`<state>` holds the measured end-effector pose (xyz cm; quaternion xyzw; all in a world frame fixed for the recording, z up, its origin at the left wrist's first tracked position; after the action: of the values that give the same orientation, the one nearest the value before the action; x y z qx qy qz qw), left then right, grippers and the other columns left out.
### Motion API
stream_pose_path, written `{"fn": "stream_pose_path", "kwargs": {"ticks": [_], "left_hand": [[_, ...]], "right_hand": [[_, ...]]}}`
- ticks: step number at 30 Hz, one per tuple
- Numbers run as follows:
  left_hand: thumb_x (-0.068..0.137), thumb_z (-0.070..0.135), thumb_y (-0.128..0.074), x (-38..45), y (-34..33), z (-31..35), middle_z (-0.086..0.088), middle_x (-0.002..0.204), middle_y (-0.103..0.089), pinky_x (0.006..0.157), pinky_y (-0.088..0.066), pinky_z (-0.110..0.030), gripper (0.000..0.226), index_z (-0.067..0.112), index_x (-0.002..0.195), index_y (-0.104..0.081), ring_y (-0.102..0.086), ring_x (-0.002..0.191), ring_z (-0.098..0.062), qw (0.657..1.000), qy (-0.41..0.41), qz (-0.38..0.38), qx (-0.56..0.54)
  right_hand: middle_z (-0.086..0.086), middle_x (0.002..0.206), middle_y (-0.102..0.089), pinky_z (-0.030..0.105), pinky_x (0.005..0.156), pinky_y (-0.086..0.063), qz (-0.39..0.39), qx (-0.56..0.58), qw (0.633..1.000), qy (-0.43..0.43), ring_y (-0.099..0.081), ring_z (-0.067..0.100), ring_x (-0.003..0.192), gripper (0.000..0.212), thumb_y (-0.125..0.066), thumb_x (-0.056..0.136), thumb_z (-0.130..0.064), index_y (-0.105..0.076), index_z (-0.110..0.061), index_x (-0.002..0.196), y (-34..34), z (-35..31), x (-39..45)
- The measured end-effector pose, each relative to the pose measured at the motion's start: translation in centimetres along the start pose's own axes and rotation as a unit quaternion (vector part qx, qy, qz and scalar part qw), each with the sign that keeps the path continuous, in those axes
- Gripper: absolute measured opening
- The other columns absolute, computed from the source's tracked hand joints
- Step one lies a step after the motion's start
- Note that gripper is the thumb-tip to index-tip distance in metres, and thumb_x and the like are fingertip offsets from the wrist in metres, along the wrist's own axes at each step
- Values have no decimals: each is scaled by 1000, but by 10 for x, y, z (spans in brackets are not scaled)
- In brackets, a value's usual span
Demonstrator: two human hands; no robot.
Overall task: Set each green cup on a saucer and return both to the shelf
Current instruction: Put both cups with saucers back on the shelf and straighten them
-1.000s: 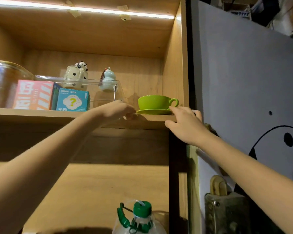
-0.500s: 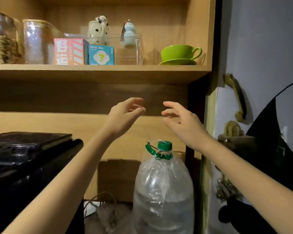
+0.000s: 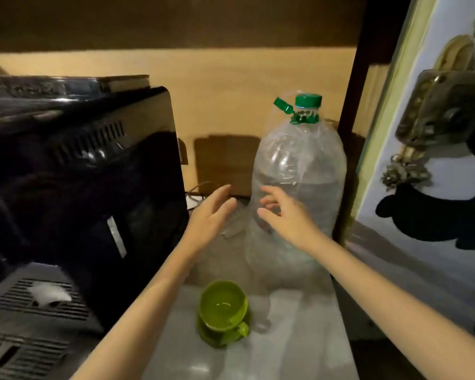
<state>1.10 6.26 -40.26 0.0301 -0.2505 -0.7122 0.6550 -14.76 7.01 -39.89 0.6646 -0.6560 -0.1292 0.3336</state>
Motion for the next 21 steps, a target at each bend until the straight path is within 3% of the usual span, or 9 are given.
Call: {"fn": "stream_pose_path", "kwargs": {"ticks": [2,5,8,11,14,16,17,19,21], "left_hand": [[93,28,-45,-18,-4,-35,1,139,-47,82,-29,-4,45,16,135,-42,-38,116,1,999,51,-2,10],[93,31,-42,-45,-11,-87,-1,145,-42,97,-29,-17,46,16,136,-41,-37,129,-7,990,140,-19,23],[94,33,-38,-69,-12,-132,-4,147,-39,110,-23,-28,45,16,136,-41,-32,137,-19,972,231,-23,39],[96,32,-34,-92,-13,-165,-5,146,-40,110,-23,-28,44,15,134,-43,-35,136,-21,958,281,-3,51],[96,31,-33,-110,-17,-191,-12,137,-51,110,-32,-36,42,11,128,-50,-47,126,-27,940,336,40,42],[96,29,-33,-117,-20,-205,-17,120,-62,102,-41,-40,37,11,114,-60,-57,110,-30,927,368,61,46],[96,26,-33,-119,-22,-211,-18,106,-65,94,-45,-39,33,14,98,-64,-61,98,-29,920,384,64,46],[94,21,-34,-120,-26,-220,-17,84,-64,82,-50,-39,33,18,68,-55,-61,78,-27,912,405,61,37],[92,17,-36,-117,-28,-229,-14,74,-64,68,-53,-36,34,17,61,-51,-62,68,-27,906,419,52,32]], "right_hand": [[8,123,-58,29,92,-41,-17,-17,999,-32,-54,21,113,50,-56,87,-21,-40,-16,134,-25,25,-12],[8,121,-59,37,95,-44,-54,-20,994,-89,-55,23,112,49,-56,87,-23,-41,-15,134,-61,64,-29],[7,113,-56,34,93,-42,-87,3,984,-153,-52,18,101,45,-54,89,-18,-43,-11,131,-91,95,-42],[11,107,-57,39,95,-43,-96,21,976,-194,-55,24,100,39,-52,89,-14,-47,-6,128,-113,117,-52],[21,117,-60,35,90,-43,-114,23,966,-233,-57,31,107,39,-49,91,-16,-47,-6,129,-129,134,-61],[20,113,-60,32,79,-44,-136,27,956,-258,-57,28,99,35,-45,94,-17,-48,-7,127,-138,142,-64],[16,105,-60,28,72,-44,-139,40,952,-269,-56,26,92,29,-43,94,-15,-50,-9,122,-143,147,-65],[8,76,-54,19,49,-38,-141,91,937,-307,-50,21,64,17,-39,95,-11,-50,-10,109,-152,154,-67],[6,62,-44,17,36,-33,-146,130,917,-347,-43,17,51,10,-35,96,-11,-45,-10,97,-159,160,-69]]}}
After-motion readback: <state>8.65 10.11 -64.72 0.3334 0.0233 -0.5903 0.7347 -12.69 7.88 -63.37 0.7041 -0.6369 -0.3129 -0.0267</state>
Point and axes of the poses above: each hand's wrist, its own x-axis towards the middle knuckle, its own y-axis out of the back of the hand, z = x × y, the point moved 3 cm from there along x, towards the middle knuckle
